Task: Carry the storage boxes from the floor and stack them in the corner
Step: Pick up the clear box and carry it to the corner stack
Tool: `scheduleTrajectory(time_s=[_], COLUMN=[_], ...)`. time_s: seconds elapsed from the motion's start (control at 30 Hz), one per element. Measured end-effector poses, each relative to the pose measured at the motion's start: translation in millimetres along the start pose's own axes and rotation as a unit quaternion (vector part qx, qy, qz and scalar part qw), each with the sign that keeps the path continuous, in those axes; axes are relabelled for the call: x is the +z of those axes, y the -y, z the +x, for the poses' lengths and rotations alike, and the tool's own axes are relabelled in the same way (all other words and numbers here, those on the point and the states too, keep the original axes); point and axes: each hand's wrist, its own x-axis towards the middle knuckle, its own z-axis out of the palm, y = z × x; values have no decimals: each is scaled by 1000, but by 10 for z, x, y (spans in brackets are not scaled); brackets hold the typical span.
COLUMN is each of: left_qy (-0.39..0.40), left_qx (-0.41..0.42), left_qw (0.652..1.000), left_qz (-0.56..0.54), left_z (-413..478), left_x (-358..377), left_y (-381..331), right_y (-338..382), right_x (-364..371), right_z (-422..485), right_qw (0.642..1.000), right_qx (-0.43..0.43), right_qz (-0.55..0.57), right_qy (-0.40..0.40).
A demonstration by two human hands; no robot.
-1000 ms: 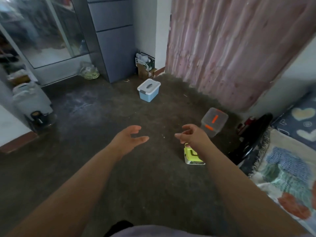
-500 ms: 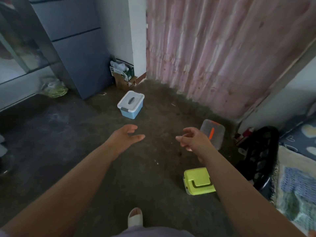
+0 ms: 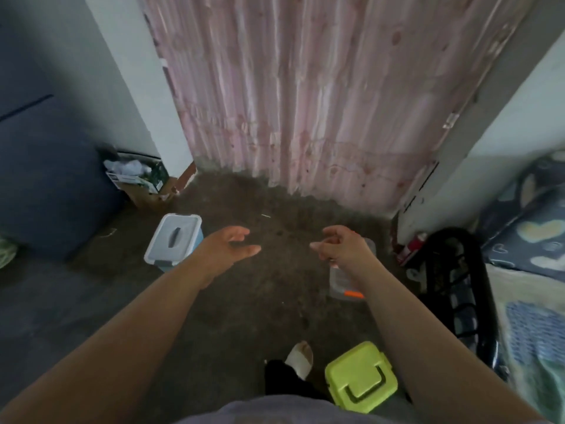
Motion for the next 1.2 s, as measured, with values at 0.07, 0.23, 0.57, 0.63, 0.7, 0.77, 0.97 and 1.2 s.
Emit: scheduleTrajectory(time_s=[0.07, 0.23, 0.57, 0.63, 0.7, 0.77, 0.97, 1.2], left_qy=[-4, 16, 141, 167, 215, 244, 344, 447], left_qx=[15, 45, 70, 88, 108, 129, 175, 172], left_qw=[1000, 999, 985, 979, 965, 952, 901, 843], left_qz=[8, 12, 67, 80, 107, 130, 199, 244], left_z=[498, 1609, 3666, 3999, 4485, 4847, 5630, 5765], left_x=[-26, 7, 435, 530, 677, 814, 1403, 2403], left_y=[-309, -1132, -1972, -2129, -2358, -2564, -3082, -3080], right_y=[187, 676, 679, 669, 659, 672, 536, 40], right_x=[-135, -646, -1370, -1485, -1632, -1715, -1864, -2187], right_z=[496, 1559, 2962, 3136, 3415, 3578, 3821, 3574], right_qw=[1000, 999, 986, 981, 966, 951, 907, 848], right_qx=[-3, 0, 75, 92, 115, 136, 201, 269], right_qz=[0, 3, 25, 32, 50, 68, 128, 168], right_qy=[-7, -32, -147, -170, -228, -268, -348, -424])
